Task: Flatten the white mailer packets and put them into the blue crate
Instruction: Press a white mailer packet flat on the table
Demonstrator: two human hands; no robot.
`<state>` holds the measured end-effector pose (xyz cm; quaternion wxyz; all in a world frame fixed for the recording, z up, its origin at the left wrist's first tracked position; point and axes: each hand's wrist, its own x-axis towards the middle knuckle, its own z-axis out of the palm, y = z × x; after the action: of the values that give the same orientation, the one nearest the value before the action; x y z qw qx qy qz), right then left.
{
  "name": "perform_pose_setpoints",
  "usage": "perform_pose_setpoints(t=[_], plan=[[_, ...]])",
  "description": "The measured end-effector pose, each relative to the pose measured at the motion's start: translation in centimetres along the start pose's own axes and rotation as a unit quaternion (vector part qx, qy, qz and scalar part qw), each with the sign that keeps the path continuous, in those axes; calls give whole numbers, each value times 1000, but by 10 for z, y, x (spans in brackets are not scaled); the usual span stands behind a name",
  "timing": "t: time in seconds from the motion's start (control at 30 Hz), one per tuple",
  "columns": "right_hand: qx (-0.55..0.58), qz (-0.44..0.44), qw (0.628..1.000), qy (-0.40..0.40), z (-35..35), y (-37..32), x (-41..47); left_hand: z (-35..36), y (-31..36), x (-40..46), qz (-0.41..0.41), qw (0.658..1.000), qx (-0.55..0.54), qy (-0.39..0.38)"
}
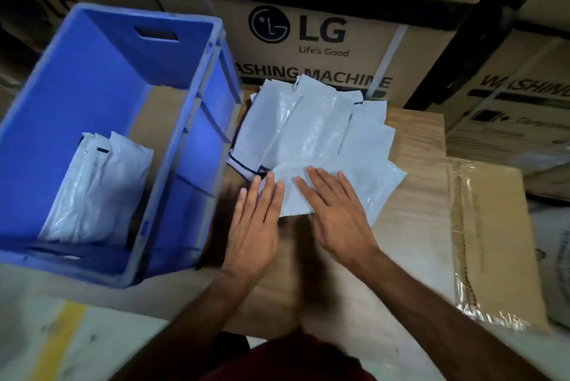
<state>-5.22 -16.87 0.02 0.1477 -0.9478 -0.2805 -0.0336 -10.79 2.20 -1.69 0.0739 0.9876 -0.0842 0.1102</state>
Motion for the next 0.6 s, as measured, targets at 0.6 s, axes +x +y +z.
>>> perform_pose_setpoints(t=[0.6], plan=[[140,122,971,-150,102,-50,-175,44,-27,-124,141,977,-19,-161]])
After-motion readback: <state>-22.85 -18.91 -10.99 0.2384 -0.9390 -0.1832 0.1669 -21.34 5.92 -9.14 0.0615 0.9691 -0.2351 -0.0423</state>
